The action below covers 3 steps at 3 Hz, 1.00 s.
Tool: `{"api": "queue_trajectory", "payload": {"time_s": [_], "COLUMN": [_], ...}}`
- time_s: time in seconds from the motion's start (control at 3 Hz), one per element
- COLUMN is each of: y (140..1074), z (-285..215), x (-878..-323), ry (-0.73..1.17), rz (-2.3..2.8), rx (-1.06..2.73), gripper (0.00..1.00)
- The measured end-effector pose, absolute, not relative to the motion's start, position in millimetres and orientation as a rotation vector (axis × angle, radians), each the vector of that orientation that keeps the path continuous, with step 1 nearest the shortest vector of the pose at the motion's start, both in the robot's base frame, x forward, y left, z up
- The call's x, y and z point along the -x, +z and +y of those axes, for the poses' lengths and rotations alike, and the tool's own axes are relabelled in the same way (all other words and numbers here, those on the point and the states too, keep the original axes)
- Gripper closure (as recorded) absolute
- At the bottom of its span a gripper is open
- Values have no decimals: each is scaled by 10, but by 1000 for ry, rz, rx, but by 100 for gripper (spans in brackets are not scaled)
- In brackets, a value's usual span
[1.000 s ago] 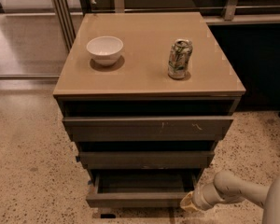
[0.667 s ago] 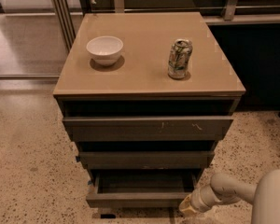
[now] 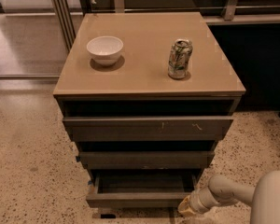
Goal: Close bottom drawer
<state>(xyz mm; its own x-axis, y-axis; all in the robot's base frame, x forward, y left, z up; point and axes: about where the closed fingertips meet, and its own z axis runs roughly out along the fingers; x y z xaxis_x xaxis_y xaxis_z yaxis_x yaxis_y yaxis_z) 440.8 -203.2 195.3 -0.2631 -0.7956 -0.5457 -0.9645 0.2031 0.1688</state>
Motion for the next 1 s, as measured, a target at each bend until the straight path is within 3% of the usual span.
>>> {"api": "queue_trajectory", "payload": {"time_s": [1.0], "y": [1657], "z": [-1897], "x": [-4571], "ry": [563], "rz": [1875], "rx": [1739], "gripper": [100]}}
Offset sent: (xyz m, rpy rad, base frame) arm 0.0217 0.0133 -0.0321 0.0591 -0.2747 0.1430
